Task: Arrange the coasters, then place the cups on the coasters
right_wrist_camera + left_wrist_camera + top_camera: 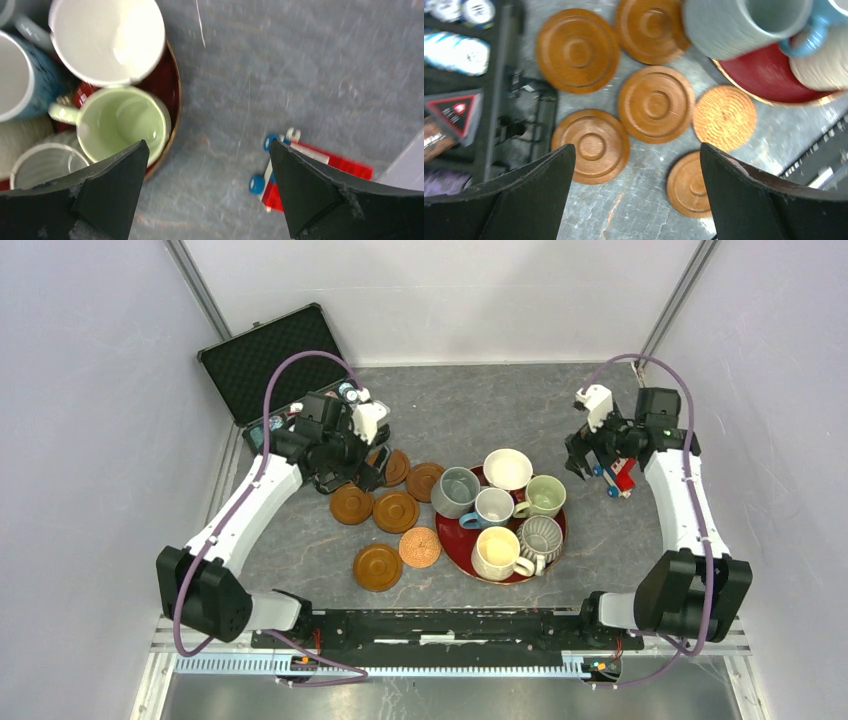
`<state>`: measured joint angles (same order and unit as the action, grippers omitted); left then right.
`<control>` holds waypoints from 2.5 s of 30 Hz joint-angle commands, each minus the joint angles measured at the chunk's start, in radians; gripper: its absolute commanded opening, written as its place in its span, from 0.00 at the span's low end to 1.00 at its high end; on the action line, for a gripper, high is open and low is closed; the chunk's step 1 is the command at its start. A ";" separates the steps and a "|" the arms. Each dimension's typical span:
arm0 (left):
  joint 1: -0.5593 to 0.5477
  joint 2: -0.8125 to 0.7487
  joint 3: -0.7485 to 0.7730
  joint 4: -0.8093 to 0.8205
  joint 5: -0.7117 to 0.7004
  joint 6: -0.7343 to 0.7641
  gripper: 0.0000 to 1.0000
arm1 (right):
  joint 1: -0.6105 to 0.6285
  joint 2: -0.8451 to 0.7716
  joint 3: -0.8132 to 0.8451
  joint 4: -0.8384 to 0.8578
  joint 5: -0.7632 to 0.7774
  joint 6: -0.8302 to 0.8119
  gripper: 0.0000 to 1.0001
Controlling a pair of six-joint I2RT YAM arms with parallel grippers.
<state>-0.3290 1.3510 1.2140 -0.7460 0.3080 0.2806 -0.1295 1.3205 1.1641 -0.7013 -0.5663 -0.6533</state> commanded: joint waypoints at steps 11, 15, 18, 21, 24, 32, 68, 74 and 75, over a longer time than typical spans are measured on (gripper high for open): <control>-0.435 -0.134 -0.146 -0.070 0.082 0.456 0.99 | -0.096 0.050 -0.186 -0.244 0.040 -0.272 0.86; -0.502 -0.152 -0.168 -0.104 0.102 0.662 0.95 | -0.096 0.074 -0.226 -0.226 0.037 -0.242 0.81; -0.594 -0.201 -0.274 0.013 0.043 0.834 0.90 | -0.096 0.102 -0.231 -0.219 0.035 -0.213 0.75; -0.693 -0.205 -0.356 0.161 0.014 0.918 0.84 | -0.096 0.105 -0.253 -0.175 0.048 -0.183 0.72; -0.738 -0.106 -0.324 0.240 0.009 0.868 0.76 | -0.095 0.105 -0.286 -0.126 0.046 -0.155 0.68; -0.790 0.012 -0.403 0.430 -0.011 0.872 0.64 | -0.095 0.133 -0.360 0.017 0.054 -0.080 0.57; -0.795 0.259 -0.339 0.525 -0.091 0.976 0.33 | -0.027 0.132 -0.427 0.120 0.022 0.073 0.34; -0.785 0.297 -0.306 0.553 -0.129 0.958 0.18 | -0.026 0.149 -0.423 0.173 0.071 0.132 0.14; -0.778 0.304 -0.298 0.568 -0.133 0.952 0.15 | -0.027 0.151 -0.417 0.185 0.076 0.145 0.10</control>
<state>-1.1210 1.6306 0.8543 -0.2626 0.2070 1.2144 -0.1703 1.4448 0.7494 -0.6075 -0.5201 -0.5404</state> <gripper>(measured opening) 0.199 0.179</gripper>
